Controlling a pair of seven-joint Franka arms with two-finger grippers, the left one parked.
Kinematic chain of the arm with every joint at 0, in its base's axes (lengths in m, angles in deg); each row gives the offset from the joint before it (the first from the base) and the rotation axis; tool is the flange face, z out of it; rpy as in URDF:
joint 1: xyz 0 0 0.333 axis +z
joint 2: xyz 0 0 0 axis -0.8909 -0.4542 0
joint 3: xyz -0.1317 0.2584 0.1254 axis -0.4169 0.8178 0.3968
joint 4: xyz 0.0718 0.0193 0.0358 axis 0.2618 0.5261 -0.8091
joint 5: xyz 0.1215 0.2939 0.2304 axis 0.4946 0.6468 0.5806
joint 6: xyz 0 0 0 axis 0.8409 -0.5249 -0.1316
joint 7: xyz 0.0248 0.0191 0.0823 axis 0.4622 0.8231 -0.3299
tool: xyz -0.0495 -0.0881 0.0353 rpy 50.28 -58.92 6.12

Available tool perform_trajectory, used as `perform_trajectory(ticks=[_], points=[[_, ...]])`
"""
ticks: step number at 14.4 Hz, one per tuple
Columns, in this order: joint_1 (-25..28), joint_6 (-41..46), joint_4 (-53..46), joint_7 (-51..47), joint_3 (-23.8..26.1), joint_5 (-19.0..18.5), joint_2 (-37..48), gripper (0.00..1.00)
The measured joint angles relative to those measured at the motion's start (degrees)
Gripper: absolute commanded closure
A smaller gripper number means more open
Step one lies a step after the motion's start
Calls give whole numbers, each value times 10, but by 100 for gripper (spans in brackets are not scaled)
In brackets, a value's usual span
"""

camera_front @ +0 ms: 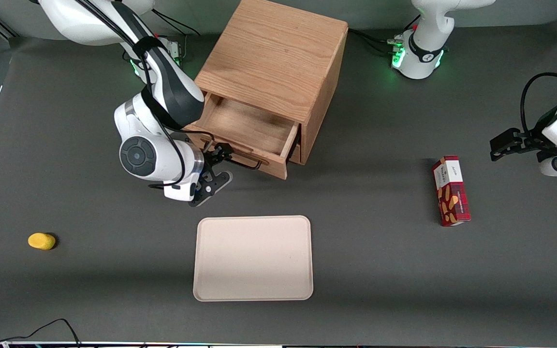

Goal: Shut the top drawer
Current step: 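Push the drawer front with the right gripper into the cabinet, then keep pushing the drawer with the right gripper until flush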

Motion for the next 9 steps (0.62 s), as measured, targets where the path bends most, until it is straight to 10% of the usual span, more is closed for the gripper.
perform_trajectory(ticks=[9], points=[[-8, -1, 22, -22, 17, 0, 14, 0]])
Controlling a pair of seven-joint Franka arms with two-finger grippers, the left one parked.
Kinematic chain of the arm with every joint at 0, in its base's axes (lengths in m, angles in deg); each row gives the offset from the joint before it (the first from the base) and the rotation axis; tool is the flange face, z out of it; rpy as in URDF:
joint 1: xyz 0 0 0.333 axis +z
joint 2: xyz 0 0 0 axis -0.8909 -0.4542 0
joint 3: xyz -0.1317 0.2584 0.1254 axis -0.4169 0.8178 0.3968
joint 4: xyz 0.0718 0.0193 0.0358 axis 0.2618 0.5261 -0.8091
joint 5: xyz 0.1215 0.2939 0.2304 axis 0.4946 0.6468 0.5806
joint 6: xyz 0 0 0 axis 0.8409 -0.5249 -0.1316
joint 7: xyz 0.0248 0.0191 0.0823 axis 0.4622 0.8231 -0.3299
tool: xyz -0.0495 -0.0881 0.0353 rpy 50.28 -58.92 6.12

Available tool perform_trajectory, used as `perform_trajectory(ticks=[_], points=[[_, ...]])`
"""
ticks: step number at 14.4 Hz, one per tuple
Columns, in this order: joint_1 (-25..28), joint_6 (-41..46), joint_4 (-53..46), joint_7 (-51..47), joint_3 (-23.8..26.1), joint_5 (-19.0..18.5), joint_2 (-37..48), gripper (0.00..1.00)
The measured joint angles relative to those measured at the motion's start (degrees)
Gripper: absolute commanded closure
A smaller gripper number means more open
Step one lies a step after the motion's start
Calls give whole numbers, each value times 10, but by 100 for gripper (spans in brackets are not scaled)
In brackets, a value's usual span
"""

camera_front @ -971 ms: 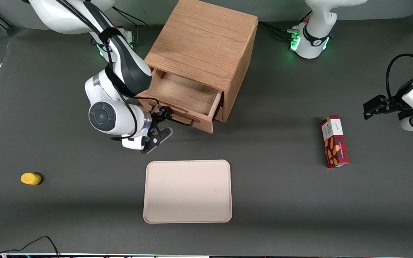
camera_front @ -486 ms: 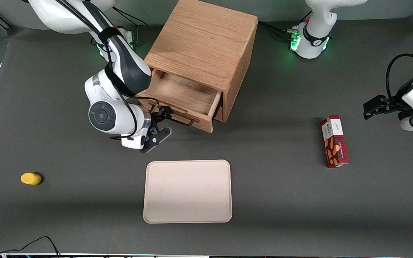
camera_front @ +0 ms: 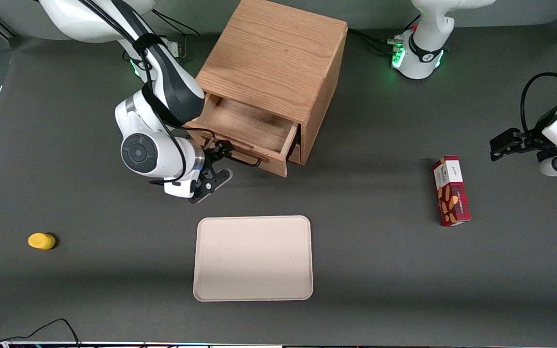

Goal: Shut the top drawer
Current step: 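Keep pushing the drawer with the right gripper until flush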

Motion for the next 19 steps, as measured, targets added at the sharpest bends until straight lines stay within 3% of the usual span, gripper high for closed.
perform_trajectory(ticks=[19], points=[[-9, 25, 44, -106, 66, -4, 27, 0]])
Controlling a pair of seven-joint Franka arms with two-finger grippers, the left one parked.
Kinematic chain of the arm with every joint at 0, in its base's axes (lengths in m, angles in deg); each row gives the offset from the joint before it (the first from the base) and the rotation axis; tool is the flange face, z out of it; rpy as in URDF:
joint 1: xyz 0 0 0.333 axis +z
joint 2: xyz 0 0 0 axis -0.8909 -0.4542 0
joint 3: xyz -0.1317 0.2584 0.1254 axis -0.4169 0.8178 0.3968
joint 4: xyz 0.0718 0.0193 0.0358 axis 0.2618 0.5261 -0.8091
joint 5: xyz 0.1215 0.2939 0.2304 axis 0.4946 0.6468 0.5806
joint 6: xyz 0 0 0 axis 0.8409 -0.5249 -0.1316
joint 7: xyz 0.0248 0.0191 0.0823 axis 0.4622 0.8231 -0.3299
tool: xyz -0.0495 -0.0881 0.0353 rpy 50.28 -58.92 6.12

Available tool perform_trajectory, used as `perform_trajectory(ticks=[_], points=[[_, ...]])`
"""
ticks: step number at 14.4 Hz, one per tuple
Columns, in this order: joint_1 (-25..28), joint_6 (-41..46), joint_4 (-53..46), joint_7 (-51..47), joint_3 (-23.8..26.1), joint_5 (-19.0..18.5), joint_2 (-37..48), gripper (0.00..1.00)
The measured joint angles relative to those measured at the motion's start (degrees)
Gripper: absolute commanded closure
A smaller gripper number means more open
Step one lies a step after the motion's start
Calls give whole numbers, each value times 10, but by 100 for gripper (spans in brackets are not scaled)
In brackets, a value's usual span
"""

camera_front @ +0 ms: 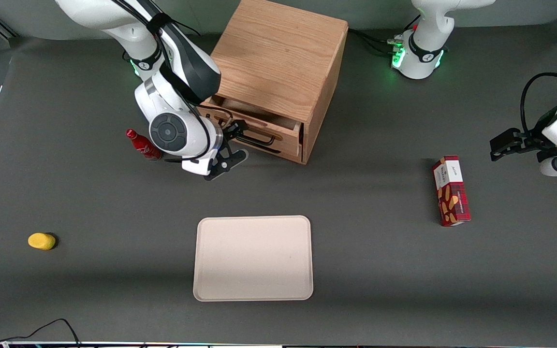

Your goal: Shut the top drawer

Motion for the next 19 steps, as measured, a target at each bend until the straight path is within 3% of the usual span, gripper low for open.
perform_trajectory(ticks=[7, 19], points=[[-5, -7, -3, 0, 49, -83, 6, 0], [-9, -29, 2, 94, 72, -103, -1, 0]])
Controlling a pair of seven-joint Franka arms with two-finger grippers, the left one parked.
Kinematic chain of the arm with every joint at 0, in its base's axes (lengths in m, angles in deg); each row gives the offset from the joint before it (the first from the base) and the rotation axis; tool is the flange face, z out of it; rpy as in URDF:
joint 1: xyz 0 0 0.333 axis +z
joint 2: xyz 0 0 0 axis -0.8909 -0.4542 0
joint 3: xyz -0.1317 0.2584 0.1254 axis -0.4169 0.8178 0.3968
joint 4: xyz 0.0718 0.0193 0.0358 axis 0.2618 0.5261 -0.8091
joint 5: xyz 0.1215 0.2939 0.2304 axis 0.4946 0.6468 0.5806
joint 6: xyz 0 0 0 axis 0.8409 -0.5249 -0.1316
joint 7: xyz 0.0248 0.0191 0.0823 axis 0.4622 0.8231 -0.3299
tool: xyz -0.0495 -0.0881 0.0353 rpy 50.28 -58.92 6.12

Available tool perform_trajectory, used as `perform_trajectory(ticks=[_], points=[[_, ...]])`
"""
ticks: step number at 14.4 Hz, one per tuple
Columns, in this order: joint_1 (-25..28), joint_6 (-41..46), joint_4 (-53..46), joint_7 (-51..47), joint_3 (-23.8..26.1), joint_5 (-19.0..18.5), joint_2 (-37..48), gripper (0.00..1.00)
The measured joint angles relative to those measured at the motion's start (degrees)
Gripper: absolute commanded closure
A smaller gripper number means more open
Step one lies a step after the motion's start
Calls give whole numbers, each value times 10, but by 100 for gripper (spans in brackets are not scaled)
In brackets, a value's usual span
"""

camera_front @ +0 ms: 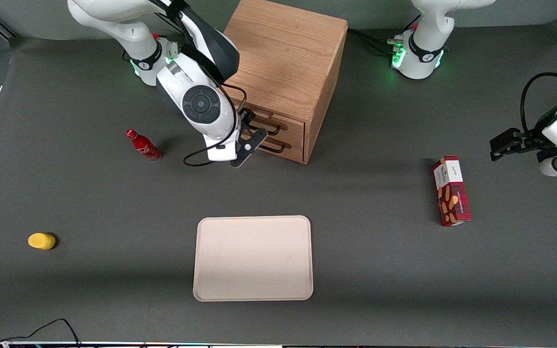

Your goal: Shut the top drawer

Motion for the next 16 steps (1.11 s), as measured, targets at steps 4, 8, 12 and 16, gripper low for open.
perform_trajectory(ticks=[4, 8, 12, 16], points=[[-4, -3, 0, 0, 7, -5, 0, 0], [-5, -2, -1, 0, 9, -6, 0, 0], [-5, 8, -9, 0, 11, -6, 0, 0], [-6, 15, -17, 4, 14, -8, -2, 0]])
